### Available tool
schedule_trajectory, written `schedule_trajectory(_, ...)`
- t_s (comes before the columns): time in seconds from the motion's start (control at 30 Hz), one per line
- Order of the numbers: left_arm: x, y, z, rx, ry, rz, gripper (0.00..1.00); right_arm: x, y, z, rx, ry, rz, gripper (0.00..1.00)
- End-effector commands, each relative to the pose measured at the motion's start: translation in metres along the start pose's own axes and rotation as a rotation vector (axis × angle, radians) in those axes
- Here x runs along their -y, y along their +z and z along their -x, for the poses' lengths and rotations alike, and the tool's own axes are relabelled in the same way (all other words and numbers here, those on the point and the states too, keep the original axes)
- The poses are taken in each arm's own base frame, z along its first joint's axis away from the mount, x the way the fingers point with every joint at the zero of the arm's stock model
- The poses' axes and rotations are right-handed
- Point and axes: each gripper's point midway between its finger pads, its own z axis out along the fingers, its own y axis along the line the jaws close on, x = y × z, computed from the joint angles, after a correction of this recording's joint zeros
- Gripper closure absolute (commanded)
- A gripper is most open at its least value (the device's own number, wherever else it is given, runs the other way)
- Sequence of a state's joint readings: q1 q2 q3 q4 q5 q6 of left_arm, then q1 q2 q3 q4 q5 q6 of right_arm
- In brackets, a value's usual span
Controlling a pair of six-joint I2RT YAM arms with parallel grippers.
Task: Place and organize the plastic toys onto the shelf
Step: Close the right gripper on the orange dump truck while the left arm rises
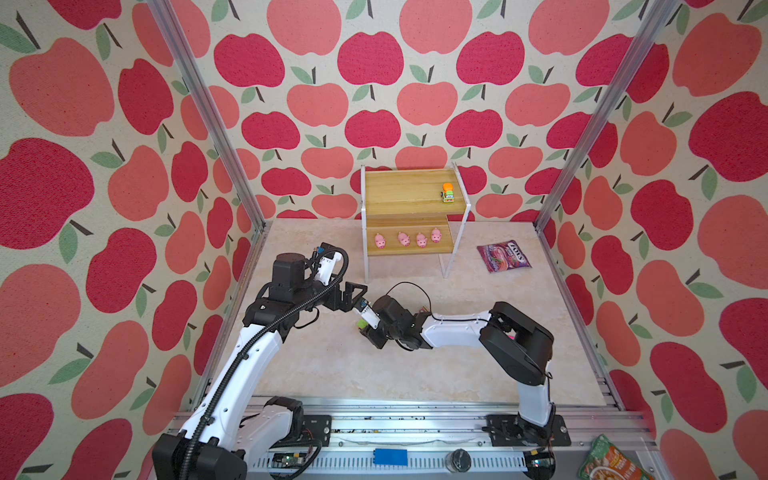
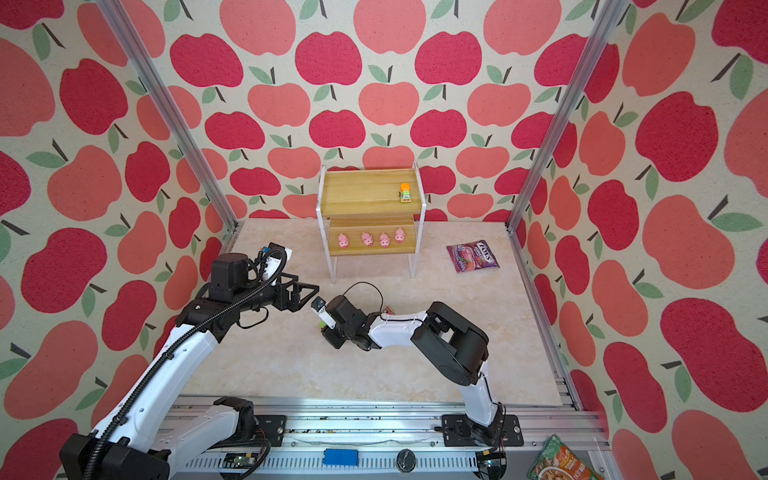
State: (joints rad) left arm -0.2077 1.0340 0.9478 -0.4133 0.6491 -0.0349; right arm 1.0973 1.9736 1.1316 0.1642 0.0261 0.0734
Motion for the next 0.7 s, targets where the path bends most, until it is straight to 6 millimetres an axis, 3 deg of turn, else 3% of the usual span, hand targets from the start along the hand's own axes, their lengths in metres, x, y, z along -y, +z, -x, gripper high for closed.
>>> schedule_trajectory(0.0, 0.004, -0.001, 0.002, 0.019, 0.014, -0.027, 0.01, 0.002, 0.007, 0.002, -0.002, 0.011, 0.0, 0.6)
schedule_trajectory(0.33, 0.0, -0.005, 0.006, 0.037, 0.004, -0.006, 0.01, 0.006, 0.005, 0.012, 0.009, 0.003, -0.031, 0.73)
schedule_trajectory(0.67, -0.009, -0.011, 0.012, 0.07, -0.026, 0.034, 0.01, 0.004, -0.019, 0.036, 0.061, -0.014, -0.058, 0.77)
